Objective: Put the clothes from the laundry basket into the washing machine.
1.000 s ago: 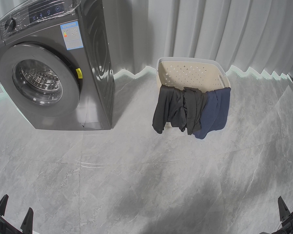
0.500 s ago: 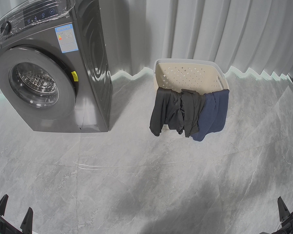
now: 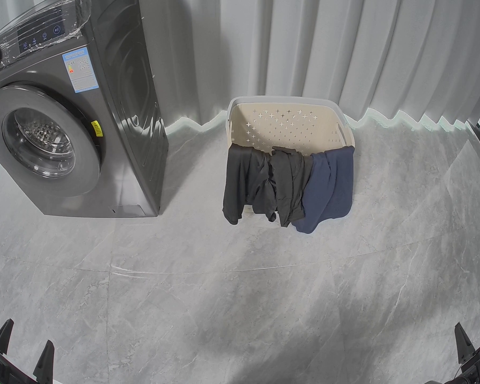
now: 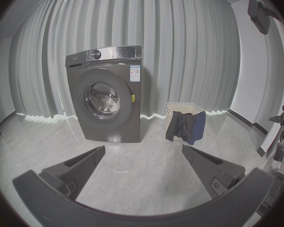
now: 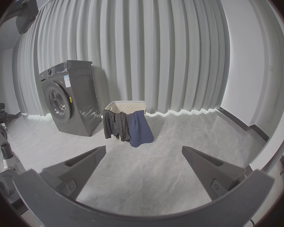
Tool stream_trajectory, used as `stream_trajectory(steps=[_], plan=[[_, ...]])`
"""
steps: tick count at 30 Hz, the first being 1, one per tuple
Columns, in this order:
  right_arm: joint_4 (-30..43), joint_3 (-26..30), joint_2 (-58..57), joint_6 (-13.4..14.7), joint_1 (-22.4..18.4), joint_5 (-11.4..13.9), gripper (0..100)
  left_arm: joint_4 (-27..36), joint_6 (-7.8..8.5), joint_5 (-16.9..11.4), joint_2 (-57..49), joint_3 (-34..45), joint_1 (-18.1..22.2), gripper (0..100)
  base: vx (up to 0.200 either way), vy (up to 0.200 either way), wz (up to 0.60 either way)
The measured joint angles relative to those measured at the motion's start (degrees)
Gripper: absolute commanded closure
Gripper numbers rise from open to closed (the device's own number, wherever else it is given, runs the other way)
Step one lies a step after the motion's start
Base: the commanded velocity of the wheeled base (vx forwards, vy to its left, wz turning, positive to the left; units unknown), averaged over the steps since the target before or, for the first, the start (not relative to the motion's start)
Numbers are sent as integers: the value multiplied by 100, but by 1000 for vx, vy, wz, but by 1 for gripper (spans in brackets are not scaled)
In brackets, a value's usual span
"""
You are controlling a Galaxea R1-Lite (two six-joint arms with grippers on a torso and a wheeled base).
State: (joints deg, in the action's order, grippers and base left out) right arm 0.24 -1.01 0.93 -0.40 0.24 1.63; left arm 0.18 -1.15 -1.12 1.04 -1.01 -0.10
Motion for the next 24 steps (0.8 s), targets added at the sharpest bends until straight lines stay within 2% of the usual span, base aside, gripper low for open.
stream_trajectory(steps=[4,16,24], plan=[[-2,0,0,0,0,0,0,0,2,-2,0,0,0,0,0,0,0],[0,0,0,0,0,0,0,0,6,0,0,0,0,0,200,0,0],[0,0,0,0,-4,0,0,0,-2,0,0,0,-1,0,0,0,0]])
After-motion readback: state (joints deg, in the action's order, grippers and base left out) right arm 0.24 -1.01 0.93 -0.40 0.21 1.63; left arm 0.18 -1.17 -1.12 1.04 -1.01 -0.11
